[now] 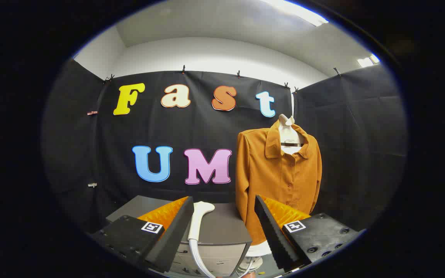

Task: Iron the clothes twice with a garment steamer, once on the left side and once on the right side.

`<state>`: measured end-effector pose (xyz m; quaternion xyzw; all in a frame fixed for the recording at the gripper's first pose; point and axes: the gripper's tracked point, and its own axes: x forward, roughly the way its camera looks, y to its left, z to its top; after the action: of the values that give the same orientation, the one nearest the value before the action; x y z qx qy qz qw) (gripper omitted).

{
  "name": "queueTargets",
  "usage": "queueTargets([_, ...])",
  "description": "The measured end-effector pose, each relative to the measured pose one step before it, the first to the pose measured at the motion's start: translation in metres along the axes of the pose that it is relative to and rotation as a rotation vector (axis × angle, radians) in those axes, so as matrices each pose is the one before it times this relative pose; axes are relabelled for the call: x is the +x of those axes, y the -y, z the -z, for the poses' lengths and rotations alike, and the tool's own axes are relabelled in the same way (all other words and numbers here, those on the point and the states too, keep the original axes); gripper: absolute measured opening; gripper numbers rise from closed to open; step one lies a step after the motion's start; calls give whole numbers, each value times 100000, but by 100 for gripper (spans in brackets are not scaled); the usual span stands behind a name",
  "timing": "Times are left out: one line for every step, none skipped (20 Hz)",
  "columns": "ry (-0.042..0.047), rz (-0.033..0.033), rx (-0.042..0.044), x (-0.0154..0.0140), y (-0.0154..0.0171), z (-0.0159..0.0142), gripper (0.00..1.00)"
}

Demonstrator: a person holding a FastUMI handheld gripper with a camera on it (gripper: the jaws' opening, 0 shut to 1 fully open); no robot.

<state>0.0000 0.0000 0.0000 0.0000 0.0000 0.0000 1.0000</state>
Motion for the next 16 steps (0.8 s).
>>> queueTargets([44,269,-182,-44,49,50,98])
queueTargets([-127,-147,91,-43,-269,-99,98])
queueTargets([-203,-55,-75,-17,-210,29,98])
queueTargets([-254,-369,-153,-58,32,4,98])
queueTargets([-528,-500,155,-7,-105,109,97])
queueTargets([-614,-975,131,-73,-166,104,98])
queueTargets([-430,-543,-53,-85,-96,86,98])
queueTargets([-65,-438,-202,-93,-106,-5,98])
queueTargets([134,-41,-343,-31,89,-27,98])
queueTargets([15,39,-289,112,141,28,98])
queueTargets([-36,-178,-309,19,-34,-33,98])
queueTargets([-28,-420,-245,-22,1,82,98])
queueTargets([-73,-197,-22,-54,49,32,98])
queueTargets([167,-469,236,0,-31,1,98])
queueTargets([191,-156,176,13,18,-6,98])
queueTargets([253,-388,118,45,-10,-3,98])
